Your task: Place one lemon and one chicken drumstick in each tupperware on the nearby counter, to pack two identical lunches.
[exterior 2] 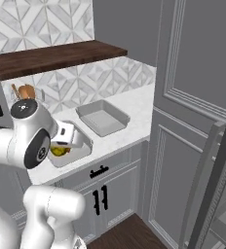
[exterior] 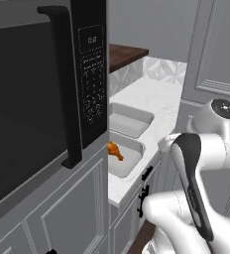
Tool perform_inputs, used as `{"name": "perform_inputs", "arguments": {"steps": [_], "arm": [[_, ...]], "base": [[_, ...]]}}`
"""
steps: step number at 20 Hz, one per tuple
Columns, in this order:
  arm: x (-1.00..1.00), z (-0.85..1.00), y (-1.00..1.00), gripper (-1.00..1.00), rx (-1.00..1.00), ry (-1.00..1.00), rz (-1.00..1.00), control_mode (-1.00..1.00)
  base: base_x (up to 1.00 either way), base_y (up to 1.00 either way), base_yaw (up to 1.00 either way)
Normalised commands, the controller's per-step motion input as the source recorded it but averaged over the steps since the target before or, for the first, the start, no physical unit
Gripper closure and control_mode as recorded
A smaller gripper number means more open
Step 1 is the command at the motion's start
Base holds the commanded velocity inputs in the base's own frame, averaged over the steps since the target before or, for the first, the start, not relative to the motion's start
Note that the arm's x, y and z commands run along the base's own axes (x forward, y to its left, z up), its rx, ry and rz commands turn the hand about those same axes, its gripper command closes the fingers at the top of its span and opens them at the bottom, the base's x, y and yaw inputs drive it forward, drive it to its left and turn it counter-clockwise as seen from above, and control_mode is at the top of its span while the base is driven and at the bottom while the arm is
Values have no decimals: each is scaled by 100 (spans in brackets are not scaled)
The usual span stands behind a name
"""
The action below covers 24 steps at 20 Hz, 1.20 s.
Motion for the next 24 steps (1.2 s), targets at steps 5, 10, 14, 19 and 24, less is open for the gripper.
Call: {"name": "perform_inputs", "arguments": {"steps": [5,10,14,19,24], "arm": [[87,-4,20,100,0,-2,43,-100],[96,-7,45,100,0,1,37,-100],[100,-54,65,100,0,27,28,-100],[98,-66,34,100,-2,46,9,-100],[78,-52,-1,100,-2,34,0,-100]], "base": [[0,0,0],[0,0,0],[0,0,0],[0,0,0],[0,0,0]]}}
